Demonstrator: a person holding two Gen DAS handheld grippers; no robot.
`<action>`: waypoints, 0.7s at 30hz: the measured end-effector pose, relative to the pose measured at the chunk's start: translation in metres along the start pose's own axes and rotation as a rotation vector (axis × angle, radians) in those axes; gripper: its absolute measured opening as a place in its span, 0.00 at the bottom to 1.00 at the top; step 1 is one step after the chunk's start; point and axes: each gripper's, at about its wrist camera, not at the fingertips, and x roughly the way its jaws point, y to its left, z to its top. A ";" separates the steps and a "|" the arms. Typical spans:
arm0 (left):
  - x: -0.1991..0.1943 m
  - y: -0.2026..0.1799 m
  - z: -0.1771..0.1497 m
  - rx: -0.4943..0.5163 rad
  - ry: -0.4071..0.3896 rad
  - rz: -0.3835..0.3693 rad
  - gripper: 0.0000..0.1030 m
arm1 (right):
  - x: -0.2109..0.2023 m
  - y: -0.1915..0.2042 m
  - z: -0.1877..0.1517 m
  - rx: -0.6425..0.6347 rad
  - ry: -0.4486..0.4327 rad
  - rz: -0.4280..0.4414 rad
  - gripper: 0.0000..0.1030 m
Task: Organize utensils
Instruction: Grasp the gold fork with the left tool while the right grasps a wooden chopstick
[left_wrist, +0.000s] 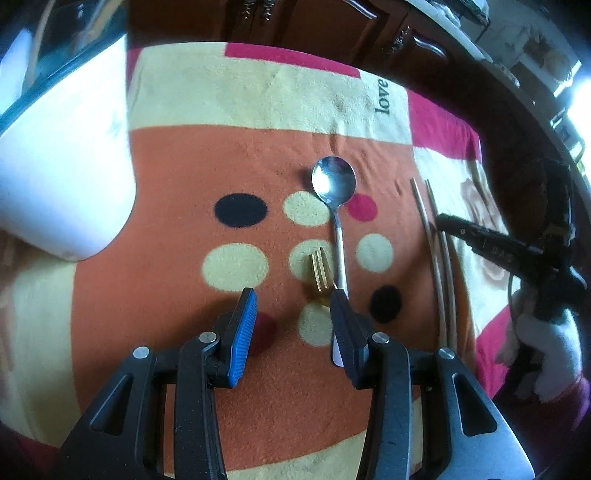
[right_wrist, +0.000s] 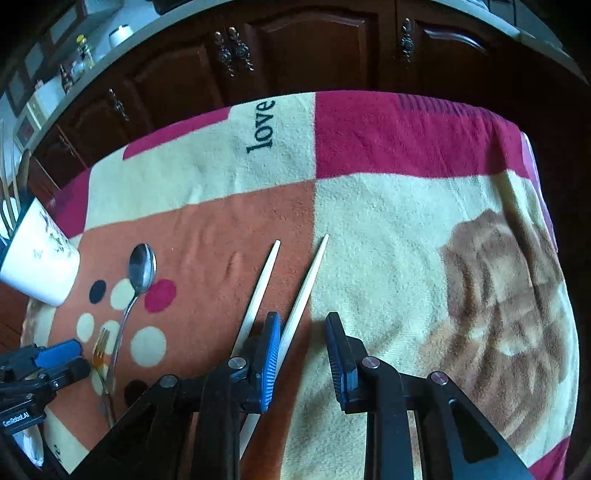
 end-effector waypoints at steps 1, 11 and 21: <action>-0.003 0.000 0.000 -0.004 -0.007 -0.009 0.39 | 0.000 -0.001 0.000 0.003 0.001 0.004 0.24; 0.013 -0.024 0.007 0.036 0.018 -0.016 0.39 | 0.000 0.000 -0.001 0.014 0.002 0.046 0.24; 0.007 0.000 0.001 0.030 0.025 0.032 0.38 | 0.002 -0.006 0.001 0.014 0.005 0.062 0.24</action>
